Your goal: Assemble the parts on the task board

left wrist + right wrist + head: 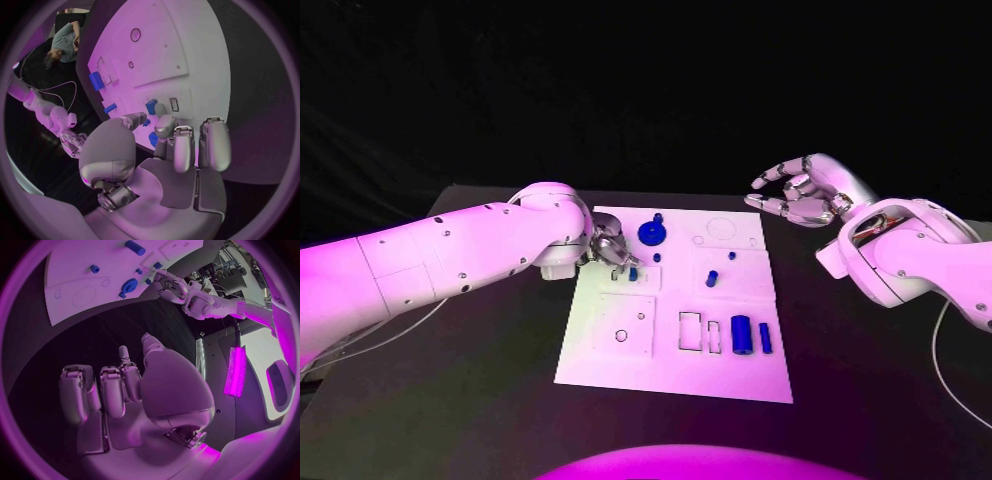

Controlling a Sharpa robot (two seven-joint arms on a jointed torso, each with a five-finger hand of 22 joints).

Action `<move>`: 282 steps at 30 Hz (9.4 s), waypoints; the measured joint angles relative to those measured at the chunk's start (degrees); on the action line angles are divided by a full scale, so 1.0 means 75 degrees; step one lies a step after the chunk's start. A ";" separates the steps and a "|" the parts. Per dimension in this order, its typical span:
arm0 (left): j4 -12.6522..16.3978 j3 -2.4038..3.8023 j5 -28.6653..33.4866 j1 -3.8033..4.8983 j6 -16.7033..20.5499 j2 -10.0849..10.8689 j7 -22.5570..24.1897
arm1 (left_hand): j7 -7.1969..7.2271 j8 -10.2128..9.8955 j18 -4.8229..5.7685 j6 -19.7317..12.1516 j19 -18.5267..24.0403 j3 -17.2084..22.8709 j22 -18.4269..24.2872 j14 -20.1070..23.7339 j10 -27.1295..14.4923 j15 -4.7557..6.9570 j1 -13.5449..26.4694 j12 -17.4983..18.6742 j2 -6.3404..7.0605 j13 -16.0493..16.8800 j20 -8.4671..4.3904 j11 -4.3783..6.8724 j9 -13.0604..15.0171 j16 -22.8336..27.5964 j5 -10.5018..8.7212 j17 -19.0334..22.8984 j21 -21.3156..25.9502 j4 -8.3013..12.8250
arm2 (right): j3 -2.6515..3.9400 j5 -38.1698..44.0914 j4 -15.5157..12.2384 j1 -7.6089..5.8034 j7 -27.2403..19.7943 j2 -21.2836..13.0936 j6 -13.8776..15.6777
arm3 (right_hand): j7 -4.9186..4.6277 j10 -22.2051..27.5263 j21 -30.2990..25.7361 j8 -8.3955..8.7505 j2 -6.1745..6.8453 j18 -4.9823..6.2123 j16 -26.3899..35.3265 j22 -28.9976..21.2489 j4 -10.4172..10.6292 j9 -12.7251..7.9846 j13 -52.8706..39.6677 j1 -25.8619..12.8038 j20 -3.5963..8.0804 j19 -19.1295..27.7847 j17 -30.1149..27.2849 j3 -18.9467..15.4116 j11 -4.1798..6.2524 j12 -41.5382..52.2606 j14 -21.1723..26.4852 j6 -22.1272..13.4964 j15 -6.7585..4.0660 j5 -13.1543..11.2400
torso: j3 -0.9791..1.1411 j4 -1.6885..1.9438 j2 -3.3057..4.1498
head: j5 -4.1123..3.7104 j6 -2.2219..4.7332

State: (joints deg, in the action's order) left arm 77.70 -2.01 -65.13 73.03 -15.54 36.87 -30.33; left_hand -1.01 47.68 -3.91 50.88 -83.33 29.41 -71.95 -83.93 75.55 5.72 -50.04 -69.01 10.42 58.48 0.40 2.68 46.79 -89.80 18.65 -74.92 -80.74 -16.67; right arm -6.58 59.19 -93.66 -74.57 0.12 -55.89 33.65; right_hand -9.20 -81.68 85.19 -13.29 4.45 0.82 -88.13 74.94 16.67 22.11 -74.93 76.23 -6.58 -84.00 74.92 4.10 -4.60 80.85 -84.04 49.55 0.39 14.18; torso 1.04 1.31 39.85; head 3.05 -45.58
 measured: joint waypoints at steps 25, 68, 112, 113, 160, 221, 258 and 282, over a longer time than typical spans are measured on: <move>-0.1889 0.0089 0.0011 0.0798 -0.0086 -0.0634 0.0059 | -0.0353 -0.0751 -0.0002 -0.0546 0.0111 -0.0666 0.0318 -0.0003 -0.0751 -0.0166 -0.0384 0.0659 0.0040 -0.0902 0.0111 -0.0291 -0.0436 0.0054 -0.0044 0.0001 0.0135 -0.0011 | 0.0001 -0.0008 0.0075 0.0008 -0.0004 0.0062 0.0026 | 0.0000 0.0000 -0.0027 -0.0030 0.0000 0.0000 0.0000 -0.0002 0.0021 0.0001 0.0002 0.0001 0.0000 0.0000 -0.0002 -0.0021 0.0000 0.0000 0.0000 0.0000 0.0001 0.0000 | -0.0012 0.0004 0.0022 | 0.0037 0.0144; -0.2853 -0.0162 0.0218 0.0470 -0.0824 -0.1203 0.0118 | -0.0382 -0.0994 -0.0002 -0.0516 0.0165 -0.0728 0.0329 0.0000 -0.0850 -0.0220 -0.1132 0.0659 -0.0261 -0.0979 0.0164 -0.0354 -0.0658 0.0054 -0.0043 0.0002 0.0154 0.0010 | 0.0001 -0.0008 0.0112 0.0032 0.0004 0.0144 0.0021 | 0.0000 0.0000 -0.0027 -0.0030 -0.0031 0.0000 0.0000 0.0001 0.0020 -0.0005 0.0003 -0.0030 0.0000 0.0000 0.0003 -0.0020 0.0000 0.0000 0.0001 0.0000 0.0001 0.0000 | -0.0002 0.0000 0.0014 | 0.0070 0.0078; -0.2389 -0.0141 0.0985 0.0452 -0.0494 -0.0802 0.0389 | -0.0397 -0.0558 -0.0002 -0.0697 0.0180 0.0499 0.0310 0.0000 -0.0969 -0.0220 -0.2971 0.0710 -0.0393 -0.1145 0.0180 -0.0320 -0.0390 0.0053 -0.0067 0.0002 0.0183 0.0180 | 0.0000 -0.0004 0.0140 0.0044 0.0026 0.0157 0.0000 | 0.0000 0.0000 -0.0057 -0.0029 -0.0030 0.0000 0.0000 -0.0004 0.0020 -0.0004 -0.0001 -0.0030 0.0000 0.0000 -0.0001 -0.0020 0.0000 0.0000 0.0001 0.0000 0.0001 0.0047 | 0.0001 0.0003 0.0005 | 0.0089 0.0026; -0.2275 -0.0136 0.1014 0.0452 -0.0466 -0.0715 0.0411 | -0.0397 -0.0546 -0.0002 -0.0698 0.0180 0.0501 0.0301 0.0000 -0.0967 -0.0219 -0.2945 0.0681 -0.0367 -0.1126 0.0180 -0.0319 -0.0389 0.0053 -0.0067 0.0002 0.0183 0.0178 | 0.0000 -0.0004 0.0140 0.0044 0.0027 0.0153 0.0000 | 0.0000 0.0000 -0.0057 -0.0029 -0.0030 0.0000 0.0000 -0.0004 0.0020 -0.0004 -0.0001 -0.0030 0.0000 0.0000 -0.0001 -0.0020 0.0000 0.0000 0.0001 0.0000 0.0001 0.0047 | 0.0002 0.0003 0.0005 | 0.0095 0.0027; -0.0026 -0.0103 0.0140 -0.0054 0.0277 0.0527 0.0879 | -0.0345 -0.0557 -0.0002 -0.0444 0.0179 0.0835 0.0097 0.0000 -0.0593 -0.0219 -0.2747 0.0533 -0.0003 -0.0895 0.0179 -0.0248 -0.0459 0.0053 -0.0036 -0.0002 0.0124 0.0158 | 0.0000 -0.0004 0.0139 0.0107 0.0033 0.0112 -0.0003 | 0.0000 0.0000 -0.0057 -0.0029 -0.0030 0.0000 0.0032 -0.0002 0.0020 -0.0009 0.0002 -0.0029 0.0000 0.0000 0.0004 -0.0020 -0.0001 0.0000 0.0001 0.0000 0.0001 0.0046 | -0.0001 0.0014 0.0014 | 0.0160 -0.0086; -0.0200 -0.0119 0.0096 -0.0062 -0.0153 0.0244 0.0418 | -0.0190 -0.0452 -0.0001 -0.0104 0.0040 0.1298 -0.0210 -0.0028 -0.0131 -0.0133 -0.2079 0.0252 0.0071 -0.0537 0.0097 -0.0113 -0.0415 0.0020 -0.0002 0.0000 -0.0035 0.0453 | 0.0000 -0.0004 0.0133 0.0110 0.0034 0.0093 -0.0002 | 0.0000 0.0000 -0.0057 -0.0088 -0.0030 0.0000 0.0032 -0.0001 0.0020 -0.0018 -0.0002 -0.0029 0.0000 0.0000 -0.0001 -0.0020 0.0000 0.0000 0.0001 0.0000 0.0001 0.0107 | 0.0002 0.0010 0.0012 | 0.0144 -0.0122; -0.0290 -0.0111 0.0245 -0.0108 -0.0063 0.0267 0.0330 | -0.0025 -0.0548 -0.0001 0.0195 -0.0015 -0.0423 -0.0294 -0.0001 -0.0063 -0.0054 -0.0995 0.0231 0.0131 -0.0482 0.0041 -0.0046 -0.0444 0.0021 -0.0089 0.0001 -0.0078 -0.0021 | 0.0000 -0.0008 0.0141 0.0122 0.0015 0.0085 0.0008 | 0.0000 0.0000 -0.0134 -0.0088 -0.0030 0.0000 0.0032 -0.0004 -0.0001 -0.0024 0.0001 -0.0130 0.0000 0.0000 0.0004 -0.0041 0.0000 -0.0033 0.0001 0.0000 0.0001 0.0107 | -0.0007 0.0004 0.0014 | 0.0114 -0.0115; 0.0156 0.0210 0.0754 -0.0027 0.1016 0.0656 0.0740 | -0.0903 -0.1300 -0.0734 -0.1598 0.2199 -0.0796 0.4295 0.0806 -0.2902 -0.0680 -0.1722 0.2511 -0.0129 -0.3058 0.0500 -0.0818 -0.0750 0.2447 -0.0153 0.1050 0.3322 0.0105 | 0.0000 -0.0008 0.0142 0.0134 0.0008 0.0044 0.0017 | 0.0000 0.0027 -0.0229 -0.0088 -0.0060 0.0000 0.0061 0.0001 0.0010 -0.0030 0.0002 -0.0301 0.0000 0.0000 0.0002 -0.0116 0.0027 -0.0054 0.0001 0.0000 0.0001 0.0107 | 0.0001 0.0007 0.0021 | -0.0024 -0.0075</move>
State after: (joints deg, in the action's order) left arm 78.86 -0.43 -59.47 72.83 -7.92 41.79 -24.78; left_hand -7.79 37.93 -9.42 38.90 -66.84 23.44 -39.74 -77.89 53.78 0.62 -62.96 -50.18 9.45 35.55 4.15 -3.45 41.16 -71.45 17.50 -67.05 -55.82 -15.89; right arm -6.58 59.13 -92.60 -73.57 0.18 -55.55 33.78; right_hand -9.20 -81.47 83.47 -13.95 4.01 0.82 -87.68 74.94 16.74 21.88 -74.91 73.97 -6.58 -84.00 74.93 3.23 -4.40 80.45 -84.03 49.55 0.40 14.98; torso 1.05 1.37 40.01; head 2.87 -46.14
